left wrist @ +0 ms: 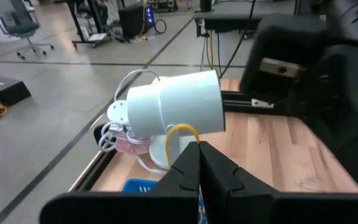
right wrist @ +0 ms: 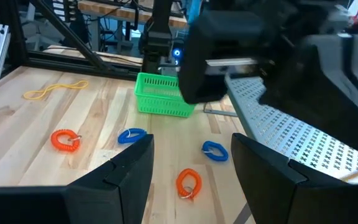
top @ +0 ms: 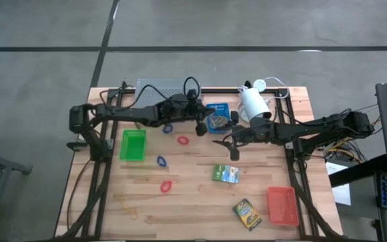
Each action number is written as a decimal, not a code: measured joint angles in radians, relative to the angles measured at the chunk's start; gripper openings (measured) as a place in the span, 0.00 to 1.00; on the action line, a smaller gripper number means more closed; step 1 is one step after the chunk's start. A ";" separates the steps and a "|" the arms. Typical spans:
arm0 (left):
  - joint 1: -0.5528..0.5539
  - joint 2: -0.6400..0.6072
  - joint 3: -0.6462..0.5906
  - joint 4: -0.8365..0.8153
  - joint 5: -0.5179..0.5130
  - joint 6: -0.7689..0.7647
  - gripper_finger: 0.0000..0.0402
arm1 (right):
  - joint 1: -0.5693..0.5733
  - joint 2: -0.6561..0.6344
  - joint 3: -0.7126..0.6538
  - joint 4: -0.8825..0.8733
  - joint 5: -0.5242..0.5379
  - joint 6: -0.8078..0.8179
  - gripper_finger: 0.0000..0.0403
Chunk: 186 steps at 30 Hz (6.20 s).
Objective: Pick & Place Office Desk Supplies
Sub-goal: Put the yellow rubber band into the blue bin
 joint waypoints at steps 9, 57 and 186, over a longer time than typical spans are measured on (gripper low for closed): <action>0.037 0.074 0.045 -0.016 0.063 0.000 0.01 | 0.000 0.000 0.000 0.000 0.000 0.001 0.53; 0.046 0.131 0.041 -0.096 0.144 0.000 0.01 | 0.000 0.000 0.000 0.000 0.000 0.002 0.53; -0.191 0.268 0.198 -0.214 -0.632 -0.508 0.00 | -0.001 0.000 -0.002 0.000 0.002 0.001 0.53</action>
